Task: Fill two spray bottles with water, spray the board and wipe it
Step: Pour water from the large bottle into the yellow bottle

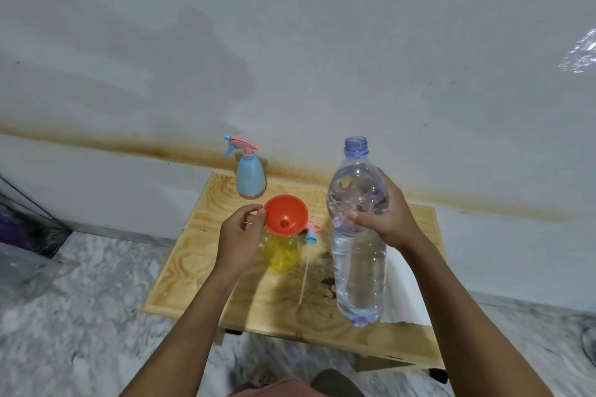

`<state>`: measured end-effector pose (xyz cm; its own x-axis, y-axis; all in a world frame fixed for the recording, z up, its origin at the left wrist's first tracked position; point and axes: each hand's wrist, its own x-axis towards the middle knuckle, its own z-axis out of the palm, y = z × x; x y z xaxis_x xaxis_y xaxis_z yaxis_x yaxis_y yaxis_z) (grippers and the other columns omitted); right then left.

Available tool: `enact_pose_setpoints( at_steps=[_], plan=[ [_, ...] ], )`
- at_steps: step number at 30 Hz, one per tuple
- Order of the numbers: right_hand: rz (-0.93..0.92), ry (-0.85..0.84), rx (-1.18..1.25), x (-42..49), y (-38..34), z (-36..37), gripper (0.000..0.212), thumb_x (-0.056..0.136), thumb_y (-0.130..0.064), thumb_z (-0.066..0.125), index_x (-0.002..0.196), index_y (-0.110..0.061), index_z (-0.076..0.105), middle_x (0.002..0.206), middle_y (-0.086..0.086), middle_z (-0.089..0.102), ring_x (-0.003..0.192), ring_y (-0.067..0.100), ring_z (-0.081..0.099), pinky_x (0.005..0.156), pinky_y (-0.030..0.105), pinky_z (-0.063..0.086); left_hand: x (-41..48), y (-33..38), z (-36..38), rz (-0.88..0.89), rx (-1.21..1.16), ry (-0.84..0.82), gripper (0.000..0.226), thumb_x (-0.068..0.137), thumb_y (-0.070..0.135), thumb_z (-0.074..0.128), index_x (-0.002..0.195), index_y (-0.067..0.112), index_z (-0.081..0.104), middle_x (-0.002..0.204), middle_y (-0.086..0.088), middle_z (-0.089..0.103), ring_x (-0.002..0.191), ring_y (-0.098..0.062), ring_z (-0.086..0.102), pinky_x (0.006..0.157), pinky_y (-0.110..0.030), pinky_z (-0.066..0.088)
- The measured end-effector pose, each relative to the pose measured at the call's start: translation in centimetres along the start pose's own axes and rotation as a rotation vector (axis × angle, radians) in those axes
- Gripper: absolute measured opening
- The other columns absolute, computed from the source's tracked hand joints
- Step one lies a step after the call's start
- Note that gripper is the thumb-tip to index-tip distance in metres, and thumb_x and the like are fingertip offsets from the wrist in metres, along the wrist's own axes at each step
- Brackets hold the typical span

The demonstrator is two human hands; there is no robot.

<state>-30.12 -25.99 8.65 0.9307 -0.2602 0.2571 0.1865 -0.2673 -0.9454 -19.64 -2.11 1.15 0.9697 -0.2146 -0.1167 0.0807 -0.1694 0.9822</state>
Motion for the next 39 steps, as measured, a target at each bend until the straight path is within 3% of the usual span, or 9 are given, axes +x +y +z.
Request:
enact_pose_setpoints(
  at_steps=[5, 9, 13, 18, 24, 29, 33, 36, 39],
  plan=[
    [0.077, -0.056, -0.003, -1.2, 0.5, 0.9, 0.072, 0.059, -0.039, 0.081, 0.126, -0.025, 0.058, 0.113, -0.004, 0.070, 0.107, 0.018, 0.069, 0.087, 0.029, 0.052, 0.1, 0.5, 0.3, -0.028, -0.056, 0.004, 0.007, 0.096, 0.025, 0.065, 0.095, 0.031, 0.069, 0.077, -0.006, 0.058, 0.065, -0.013, 0.053, 0.065, -0.030, 0.049],
    [0.160, -0.138, -0.004, -1.5, 0.3, 1.7, 0.069, 0.060, -0.039, 0.078, 0.126, -0.033, 0.058, 0.116, -0.015, 0.071, 0.110, 0.011, 0.068, 0.087, 0.021, 0.052, 0.2, 0.8, 0.3, -0.065, -0.082, 0.007, 0.007, 0.094, 0.022, 0.068, 0.092, 0.029, 0.069, 0.074, -0.007, 0.056, 0.062, -0.013, 0.050, 0.070, -0.041, 0.056],
    [0.267, -0.239, -0.031, -1.8, 0.4, 2.0, 0.073, 0.061, -0.044, 0.076, 0.131, -0.037, 0.056, 0.124, -0.009, 0.070, 0.114, 0.013, 0.067, 0.097, 0.030, 0.053, 0.5, 0.9, 0.1, -0.062, -0.073, 0.012, 0.007, 0.094, 0.018, 0.068, 0.099, 0.016, 0.071, 0.070, -0.008, 0.055, 0.047, -0.002, 0.048, 0.052, -0.014, 0.048],
    [0.394, -0.336, -0.032, -2.0, 0.8, 2.2, 0.065, 0.061, -0.044, 0.075, 0.122, -0.024, 0.065, 0.098, -0.003, 0.076, 0.090, 0.016, 0.073, 0.082, 0.029, 0.055, 0.7, 0.8, 0.1, -0.100, -0.127, 0.015, 0.007, 0.092, 0.015, 0.069, 0.099, 0.013, 0.071, 0.063, 0.001, 0.059, 0.044, -0.003, 0.052, 0.056, -0.021, 0.049],
    [0.480, -0.382, -0.042, -2.2, 1.0, 2.4, 0.049, 0.059, -0.044, 0.074, 0.107, -0.033, 0.069, 0.087, -0.011, 0.075, 0.082, 0.007, 0.070, 0.075, 0.021, 0.051, 1.0, 0.7, 0.3, -0.128, -0.158, 0.017, 0.004, 0.091, 0.015, 0.070, 0.094, 0.012, 0.073, 0.062, 0.001, 0.061, 0.045, -0.006, 0.052, 0.060, -0.028, 0.049],
    [0.536, -0.414, -0.064, -2.3, 1.2, 2.6, 0.034, 0.061, -0.046, 0.075, 0.094, -0.041, 0.072, 0.084, -0.007, 0.074, 0.080, 0.012, 0.069, 0.079, 0.032, 0.053, 1.1, 0.7, 0.3, -0.145, -0.171, 0.020, 0.004, 0.091, 0.014, 0.071, 0.093, 0.012, 0.073, 0.061, 0.001, 0.063, 0.045, -0.007, 0.052, 0.057, -0.027, 0.049],
    [0.570, -0.436, -0.106, -2.3, 1.4, 2.8, 0.049, 0.064, -0.051, 0.075, 0.110, -0.034, 0.070, 0.089, -0.005, 0.073, 0.085, 0.019, 0.068, 0.089, 0.050, 0.054, 1.1, 0.7, 0.2, -0.142, -0.178, 0.015, 0.003, 0.091, 0.013, 0.071, 0.093, 0.011, 0.073, 0.060, 0.001, 0.062, 0.044, -0.006, 0.051, 0.053, -0.025, 0.048],
    [0.581, -0.462, -0.107, -2.3, 0.9, 2.9, 0.061, 0.064, -0.054, 0.073, 0.120, -0.029, 0.067, 0.089, -0.008, 0.073, 0.084, 0.013, 0.067, 0.084, 0.039, 0.054, 1.0, 0.7, 0.2, -0.141, -0.183, 0.013, 0.004, 0.091, 0.013, 0.071, 0.094, 0.010, 0.072, 0.061, -0.001, 0.061, 0.043, -0.006, 0.050, 0.052, -0.024, 0.047],
    [0.582, -0.471, -0.105, -2.3, 0.2, 2.8, 0.046, 0.066, -0.049, 0.072, 0.106, -0.025, 0.069, 0.070, -0.016, 0.067, 0.064, 0.000, 0.060, 0.071, 0.024, 0.046, 1.1, 0.6, 0.3, -0.139, -0.183, 0.016, 0.006, 0.091, 0.013, 0.071, 0.095, 0.009, 0.072, 0.061, 0.000, 0.061, 0.043, -0.006, 0.050, 0.054, -0.025, 0.047]
  ],
)
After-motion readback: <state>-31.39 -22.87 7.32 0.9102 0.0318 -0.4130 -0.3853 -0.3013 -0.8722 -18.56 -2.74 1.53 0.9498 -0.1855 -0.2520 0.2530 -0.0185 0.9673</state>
